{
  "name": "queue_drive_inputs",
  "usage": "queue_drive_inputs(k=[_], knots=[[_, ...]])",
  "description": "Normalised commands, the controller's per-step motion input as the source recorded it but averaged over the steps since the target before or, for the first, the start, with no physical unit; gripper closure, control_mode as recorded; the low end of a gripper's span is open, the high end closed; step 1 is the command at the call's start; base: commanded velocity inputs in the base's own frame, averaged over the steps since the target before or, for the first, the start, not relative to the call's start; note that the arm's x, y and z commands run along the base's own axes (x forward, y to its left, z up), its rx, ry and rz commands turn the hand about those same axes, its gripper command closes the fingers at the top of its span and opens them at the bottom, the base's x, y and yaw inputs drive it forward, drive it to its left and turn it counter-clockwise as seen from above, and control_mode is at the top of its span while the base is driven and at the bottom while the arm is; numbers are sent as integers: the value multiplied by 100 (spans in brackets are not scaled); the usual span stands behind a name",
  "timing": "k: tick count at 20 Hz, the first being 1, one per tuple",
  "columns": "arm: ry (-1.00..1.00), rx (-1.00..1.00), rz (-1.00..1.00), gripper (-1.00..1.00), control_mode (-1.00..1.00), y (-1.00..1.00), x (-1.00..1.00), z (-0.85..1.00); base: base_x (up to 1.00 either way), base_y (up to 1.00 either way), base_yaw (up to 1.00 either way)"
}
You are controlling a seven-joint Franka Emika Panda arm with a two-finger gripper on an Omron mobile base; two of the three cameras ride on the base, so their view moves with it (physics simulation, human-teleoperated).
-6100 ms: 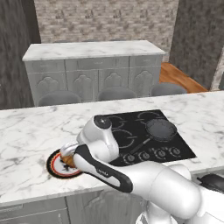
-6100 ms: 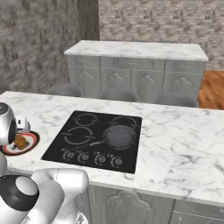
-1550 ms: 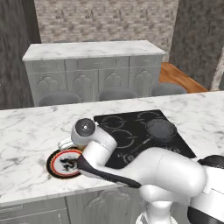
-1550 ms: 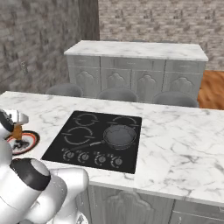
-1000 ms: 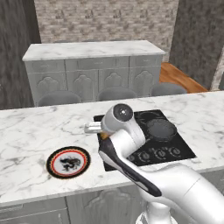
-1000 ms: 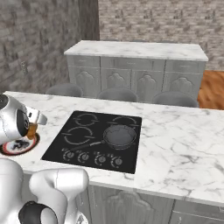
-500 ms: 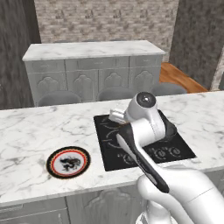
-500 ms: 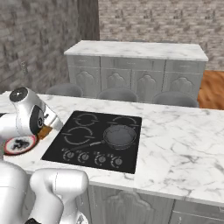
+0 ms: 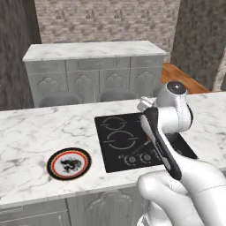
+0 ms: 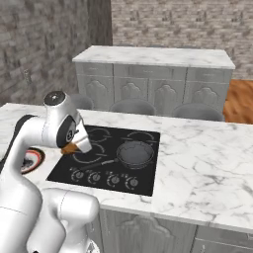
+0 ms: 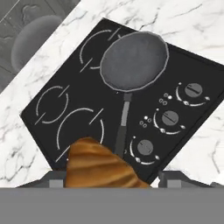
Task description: Pick the croissant and place it on the pan. Then turn on the stove to warm the croissant.
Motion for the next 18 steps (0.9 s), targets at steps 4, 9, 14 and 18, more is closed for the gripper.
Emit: queue_drive_inputs(k=[4,9,14,18], knots=[[3,22,-26,100,-100,-90,1,0,0,0,0],[2,24,-21,100,-100,-85,15,0,0,0,0],[6,23,-14,100,-100,-70,42,0,0,0,0],[9,22,-7,100,-100,-58,61,0,0,0,0]])
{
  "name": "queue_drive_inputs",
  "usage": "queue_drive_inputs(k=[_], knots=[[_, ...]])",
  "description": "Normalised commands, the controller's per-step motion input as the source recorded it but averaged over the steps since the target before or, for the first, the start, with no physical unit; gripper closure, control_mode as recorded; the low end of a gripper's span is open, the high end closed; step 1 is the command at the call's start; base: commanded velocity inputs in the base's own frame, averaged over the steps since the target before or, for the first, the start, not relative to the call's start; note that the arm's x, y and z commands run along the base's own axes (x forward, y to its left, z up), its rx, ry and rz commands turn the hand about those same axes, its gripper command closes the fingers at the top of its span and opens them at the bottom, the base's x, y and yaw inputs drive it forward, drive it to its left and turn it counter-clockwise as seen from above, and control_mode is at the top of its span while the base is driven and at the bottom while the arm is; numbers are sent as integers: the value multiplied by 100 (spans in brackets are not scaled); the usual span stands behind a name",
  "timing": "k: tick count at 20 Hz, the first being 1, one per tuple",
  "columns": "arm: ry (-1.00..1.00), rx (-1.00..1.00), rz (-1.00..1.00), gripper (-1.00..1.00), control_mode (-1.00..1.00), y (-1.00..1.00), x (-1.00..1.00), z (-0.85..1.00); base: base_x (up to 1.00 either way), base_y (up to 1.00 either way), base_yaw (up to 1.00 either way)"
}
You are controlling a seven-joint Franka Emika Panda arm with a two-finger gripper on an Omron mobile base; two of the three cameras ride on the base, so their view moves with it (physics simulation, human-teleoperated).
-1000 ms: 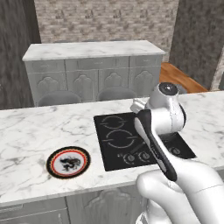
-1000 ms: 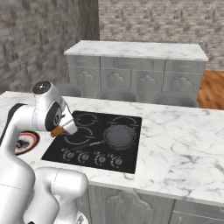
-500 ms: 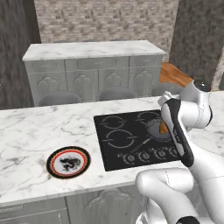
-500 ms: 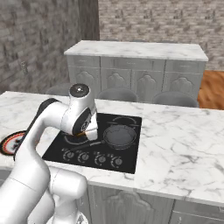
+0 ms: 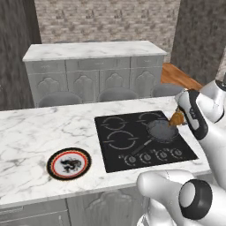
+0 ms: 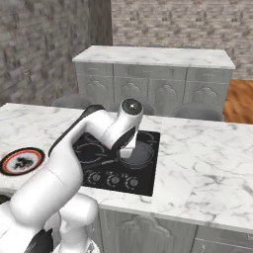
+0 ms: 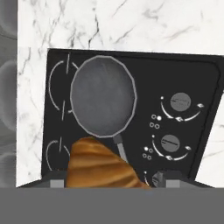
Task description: Pick the croissant and place it on the pan. Then turn on the stove to warm the croissant.
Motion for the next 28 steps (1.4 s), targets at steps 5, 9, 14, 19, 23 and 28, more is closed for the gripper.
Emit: queue_drive_inputs(k=[5,9,14,19,23,28], knots=[[16,12,-1,100,-100,-21,74,0,0,0,0],[24,5,0,100,-100,-3,64,0,0,0,0],[25,0,0,100,-100,-12,36,-13,0,0,0],[21,0,0,100,-100,-14,15,-35,0,0,0],[14,0,0,100,-100,-3,14,-50,0,0,0],[10,0,0,100,-100,0,20,-48,0,0,0]])
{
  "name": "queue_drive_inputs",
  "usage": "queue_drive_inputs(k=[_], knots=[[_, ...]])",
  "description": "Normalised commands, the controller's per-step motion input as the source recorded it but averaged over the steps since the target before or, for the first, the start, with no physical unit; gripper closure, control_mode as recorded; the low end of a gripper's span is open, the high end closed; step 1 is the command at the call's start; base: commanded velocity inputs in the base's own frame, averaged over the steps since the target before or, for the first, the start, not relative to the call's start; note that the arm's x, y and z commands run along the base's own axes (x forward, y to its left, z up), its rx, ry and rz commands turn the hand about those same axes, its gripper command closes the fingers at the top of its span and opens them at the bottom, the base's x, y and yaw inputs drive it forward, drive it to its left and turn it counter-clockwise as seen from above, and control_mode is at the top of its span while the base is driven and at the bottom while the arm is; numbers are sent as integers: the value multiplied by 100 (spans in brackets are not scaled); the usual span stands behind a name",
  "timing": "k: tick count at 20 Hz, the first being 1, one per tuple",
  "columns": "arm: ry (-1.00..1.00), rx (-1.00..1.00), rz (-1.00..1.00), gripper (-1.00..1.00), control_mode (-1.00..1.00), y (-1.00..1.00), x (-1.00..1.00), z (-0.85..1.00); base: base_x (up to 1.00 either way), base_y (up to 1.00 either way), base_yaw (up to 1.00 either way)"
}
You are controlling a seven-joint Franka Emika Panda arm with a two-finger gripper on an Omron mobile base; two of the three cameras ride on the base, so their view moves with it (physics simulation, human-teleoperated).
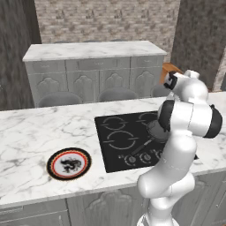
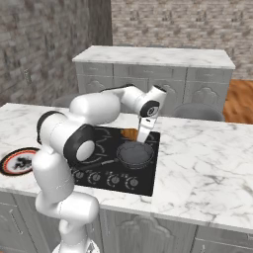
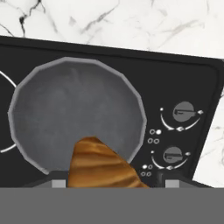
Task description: Pick the croissant and place it on the pan. Then turn on the stove to warm the croissant.
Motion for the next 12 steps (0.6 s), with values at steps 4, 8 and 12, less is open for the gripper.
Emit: queue_drive_inputs(k=[4,8,12], knots=[[7,1,0,100,-100,-1,25,-44,0,0,0],[7,1,0,100,-100,0,29,-40,0,0,0],[6,0,0,100,-100,-5,30,-39,0,0,0]])
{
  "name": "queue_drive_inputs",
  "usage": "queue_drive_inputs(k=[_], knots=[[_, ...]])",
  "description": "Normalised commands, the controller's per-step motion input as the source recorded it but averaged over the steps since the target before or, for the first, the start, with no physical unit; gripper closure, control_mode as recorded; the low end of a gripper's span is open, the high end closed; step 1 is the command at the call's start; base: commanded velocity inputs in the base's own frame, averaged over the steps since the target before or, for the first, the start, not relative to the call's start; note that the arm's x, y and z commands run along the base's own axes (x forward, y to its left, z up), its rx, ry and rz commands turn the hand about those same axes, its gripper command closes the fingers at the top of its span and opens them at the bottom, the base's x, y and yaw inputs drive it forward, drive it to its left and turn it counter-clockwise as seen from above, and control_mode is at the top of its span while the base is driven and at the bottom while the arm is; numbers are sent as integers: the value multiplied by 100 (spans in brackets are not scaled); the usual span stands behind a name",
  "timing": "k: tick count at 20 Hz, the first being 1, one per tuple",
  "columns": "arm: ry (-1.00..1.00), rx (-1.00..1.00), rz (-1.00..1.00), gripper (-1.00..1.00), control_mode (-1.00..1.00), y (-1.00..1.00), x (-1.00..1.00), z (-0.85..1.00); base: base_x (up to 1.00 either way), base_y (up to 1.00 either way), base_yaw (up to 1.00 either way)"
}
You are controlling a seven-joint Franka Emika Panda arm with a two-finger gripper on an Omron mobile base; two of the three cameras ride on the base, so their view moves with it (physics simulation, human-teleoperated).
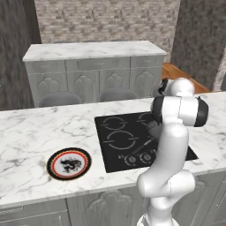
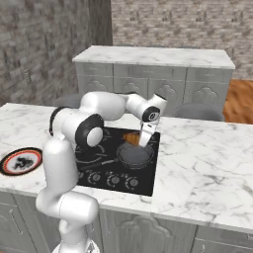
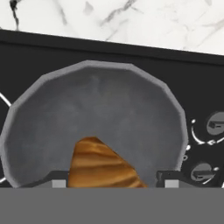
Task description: Pick the croissant and place it on the pan. Then turn on the stove to warm the croissant.
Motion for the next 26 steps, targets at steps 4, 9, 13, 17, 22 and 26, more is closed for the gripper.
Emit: queue_drive_inputs(k=[4,9,13,17,22,26], knots=[[8,0,0,100,-100,-5,32,-41,0,0,0],[6,0,0,100,-100,-2,18,-44,0,0,0],[2,0,0,100,-100,0,4,-43,0,0,0],[0,0,0,100,-100,0,0,-39,0,0,0],[0,0,0,-100,-100,0,0,-32,0,0,0],[-3,0,0,-100,-100,0,-6,-14,0,0,0]])
